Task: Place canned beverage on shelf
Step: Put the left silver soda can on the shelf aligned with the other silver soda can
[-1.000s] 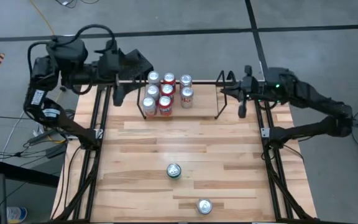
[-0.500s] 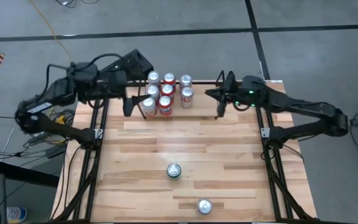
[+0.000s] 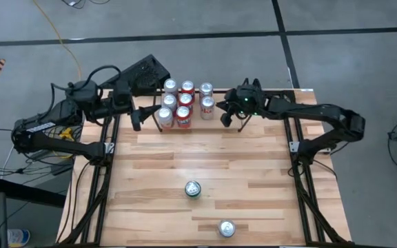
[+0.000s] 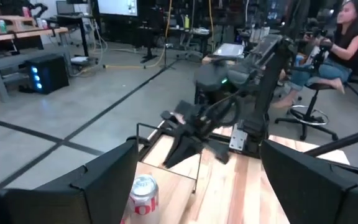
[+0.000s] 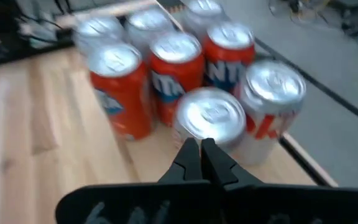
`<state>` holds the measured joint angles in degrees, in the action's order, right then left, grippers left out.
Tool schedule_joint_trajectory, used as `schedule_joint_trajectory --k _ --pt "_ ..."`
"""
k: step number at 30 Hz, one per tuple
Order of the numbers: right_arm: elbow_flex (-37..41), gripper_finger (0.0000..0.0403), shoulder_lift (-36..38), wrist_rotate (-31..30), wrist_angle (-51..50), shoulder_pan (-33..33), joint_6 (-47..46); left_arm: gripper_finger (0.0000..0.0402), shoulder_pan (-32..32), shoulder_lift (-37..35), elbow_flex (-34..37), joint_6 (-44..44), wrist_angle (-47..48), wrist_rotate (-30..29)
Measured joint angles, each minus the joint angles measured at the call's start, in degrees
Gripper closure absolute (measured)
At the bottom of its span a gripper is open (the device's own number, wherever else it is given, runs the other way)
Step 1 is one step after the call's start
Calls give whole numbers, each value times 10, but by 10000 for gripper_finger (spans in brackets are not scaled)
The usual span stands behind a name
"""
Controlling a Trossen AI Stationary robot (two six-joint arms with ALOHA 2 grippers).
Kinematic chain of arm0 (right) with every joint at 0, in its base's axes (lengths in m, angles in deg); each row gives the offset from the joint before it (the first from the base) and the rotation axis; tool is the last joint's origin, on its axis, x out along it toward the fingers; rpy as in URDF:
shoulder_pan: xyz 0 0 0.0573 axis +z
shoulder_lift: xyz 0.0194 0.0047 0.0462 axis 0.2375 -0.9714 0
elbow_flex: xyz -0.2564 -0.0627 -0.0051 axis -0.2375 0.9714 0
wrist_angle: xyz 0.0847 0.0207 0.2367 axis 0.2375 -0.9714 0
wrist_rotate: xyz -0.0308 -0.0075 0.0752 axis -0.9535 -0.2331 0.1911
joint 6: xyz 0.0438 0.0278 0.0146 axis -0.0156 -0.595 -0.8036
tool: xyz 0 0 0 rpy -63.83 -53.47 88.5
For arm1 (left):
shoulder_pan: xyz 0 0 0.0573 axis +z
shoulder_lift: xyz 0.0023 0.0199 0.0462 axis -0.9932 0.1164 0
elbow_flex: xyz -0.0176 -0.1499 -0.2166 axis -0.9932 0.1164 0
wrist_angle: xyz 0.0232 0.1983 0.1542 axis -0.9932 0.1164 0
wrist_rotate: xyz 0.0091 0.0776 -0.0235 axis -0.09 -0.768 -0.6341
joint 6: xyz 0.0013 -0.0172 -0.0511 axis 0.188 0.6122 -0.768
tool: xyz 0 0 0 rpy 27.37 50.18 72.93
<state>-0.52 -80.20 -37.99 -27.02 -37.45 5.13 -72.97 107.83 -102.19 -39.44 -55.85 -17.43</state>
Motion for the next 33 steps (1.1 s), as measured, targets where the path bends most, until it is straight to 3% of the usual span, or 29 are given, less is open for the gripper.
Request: schedule_joint_trajectory --k 9,18,29,33 --pt "0 403 -67 2 6 -4 -9 77 0 3 0 -1 17 0" --pt "0 403 -79 15 70 -20 -9 77 0 4 0 3 18 -1" --pt "-3 403 -81 15 67 -45 -27 77 0 22 0 -1 43 -2" --pt "-21 403 -69 57 60 -40 -33 77 0 21 0 -1 41 -8"
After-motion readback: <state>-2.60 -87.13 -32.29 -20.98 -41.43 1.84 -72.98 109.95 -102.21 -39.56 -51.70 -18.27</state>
